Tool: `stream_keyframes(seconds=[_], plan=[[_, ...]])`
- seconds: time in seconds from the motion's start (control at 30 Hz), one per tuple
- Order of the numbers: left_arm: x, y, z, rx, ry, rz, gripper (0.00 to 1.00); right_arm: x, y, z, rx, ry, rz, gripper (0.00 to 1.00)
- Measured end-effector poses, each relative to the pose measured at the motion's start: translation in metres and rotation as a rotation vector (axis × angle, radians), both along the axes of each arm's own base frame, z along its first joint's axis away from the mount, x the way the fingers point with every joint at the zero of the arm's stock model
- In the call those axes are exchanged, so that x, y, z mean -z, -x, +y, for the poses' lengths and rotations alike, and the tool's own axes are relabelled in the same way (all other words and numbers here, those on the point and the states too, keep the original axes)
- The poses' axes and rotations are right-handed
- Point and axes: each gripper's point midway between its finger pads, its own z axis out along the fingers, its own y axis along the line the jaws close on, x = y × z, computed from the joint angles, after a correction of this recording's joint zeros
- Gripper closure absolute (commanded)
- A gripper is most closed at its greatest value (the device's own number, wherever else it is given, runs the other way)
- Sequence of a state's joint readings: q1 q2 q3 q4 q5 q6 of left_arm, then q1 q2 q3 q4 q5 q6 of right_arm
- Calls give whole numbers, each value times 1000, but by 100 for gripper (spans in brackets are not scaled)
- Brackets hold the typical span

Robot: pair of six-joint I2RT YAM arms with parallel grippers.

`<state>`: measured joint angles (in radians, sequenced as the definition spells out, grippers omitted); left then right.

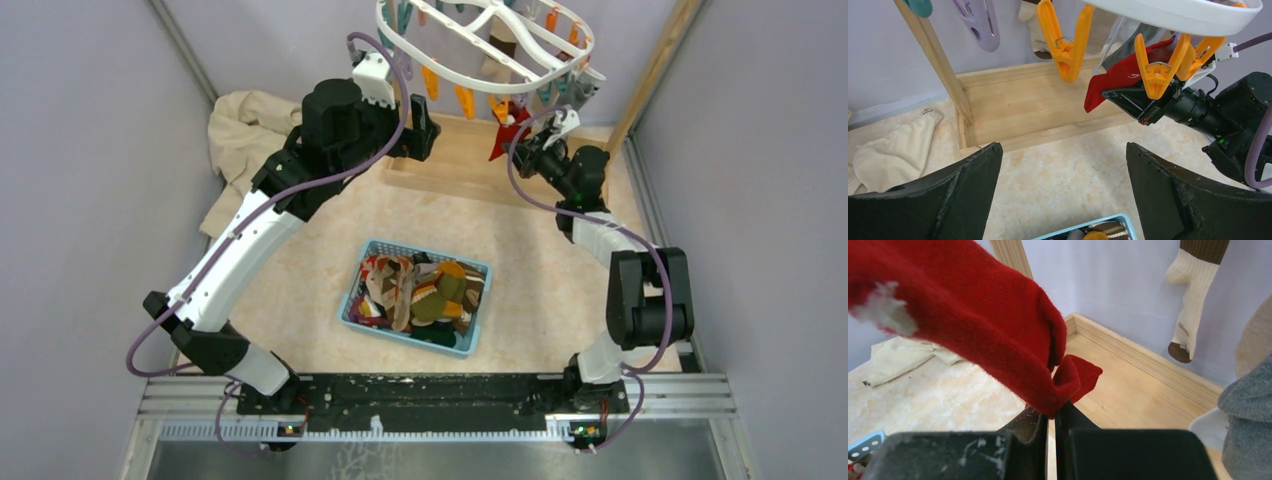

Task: Remove the socks clipped to the hanger
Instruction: Adjust the hanger on the clothesline.

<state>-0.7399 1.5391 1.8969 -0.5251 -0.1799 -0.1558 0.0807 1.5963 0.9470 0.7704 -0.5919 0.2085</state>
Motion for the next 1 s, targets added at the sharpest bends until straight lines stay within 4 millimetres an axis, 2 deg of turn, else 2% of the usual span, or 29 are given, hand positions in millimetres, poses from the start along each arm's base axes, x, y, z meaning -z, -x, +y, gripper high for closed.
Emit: stream_keyframes(seconds=[0.2,0.33,0.5,0.63,0.77,0.87,1.0], plan=[[0,1,-1,8,2,3,1,-6,16,7,21,10,8,100],[2,1,-5,20,6,11,1,-18,36,30,24,48,-13,100],[4,3,-10,44,20,26,1,-27,74,67,40,122,-60,100],[3,5,-12,55,31,32,1,-19,95,98,78,219,-83,100],[3,6,-13,60,32,31,1,-3,110,119,142,348,-98,100],[3,6,-13,55,31,29,1,7,111,128,189,438,-107,100],[-2,7,-6,34,29,18,1,10,104,132,247,520,-121,100]])
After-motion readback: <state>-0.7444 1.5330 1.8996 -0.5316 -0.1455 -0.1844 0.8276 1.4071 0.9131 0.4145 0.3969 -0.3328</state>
